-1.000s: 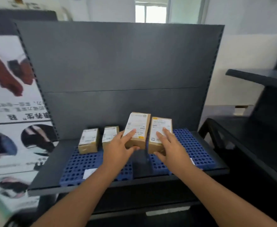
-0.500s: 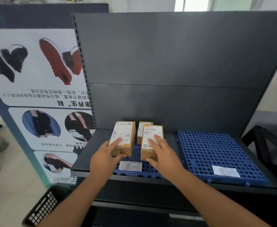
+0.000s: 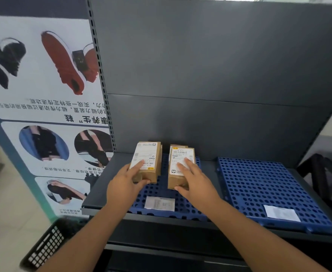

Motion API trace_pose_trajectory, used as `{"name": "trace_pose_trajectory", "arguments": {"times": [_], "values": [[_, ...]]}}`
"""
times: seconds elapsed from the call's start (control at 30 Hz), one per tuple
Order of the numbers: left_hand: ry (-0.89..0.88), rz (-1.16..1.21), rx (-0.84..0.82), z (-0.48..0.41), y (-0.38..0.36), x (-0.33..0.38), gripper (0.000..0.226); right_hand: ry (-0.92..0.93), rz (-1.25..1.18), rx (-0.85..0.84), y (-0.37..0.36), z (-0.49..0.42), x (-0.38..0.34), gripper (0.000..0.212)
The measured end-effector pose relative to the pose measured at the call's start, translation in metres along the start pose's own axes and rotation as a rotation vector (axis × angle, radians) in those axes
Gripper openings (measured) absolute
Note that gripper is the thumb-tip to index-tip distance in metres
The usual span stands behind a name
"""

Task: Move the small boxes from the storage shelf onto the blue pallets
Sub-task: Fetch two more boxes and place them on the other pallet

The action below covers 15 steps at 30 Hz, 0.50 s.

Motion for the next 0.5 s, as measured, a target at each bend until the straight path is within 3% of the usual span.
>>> {"name": "trace_pose_trajectory", "arguments": {"times": [0.5], "values": [[-0.003,-0.147,-0.123,-0.108,-0.037,-0.003,0.068,-0.050,-0.061,-0.007,-0.008,-0.114,0.036,0.080]]}}
Point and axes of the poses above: each hand's wrist, its own z-axis away from the middle knuckle, its own y-axis out of the back of the hand, x = y × z, the point moved 2 cm from there along -z, towards the middle knuckle
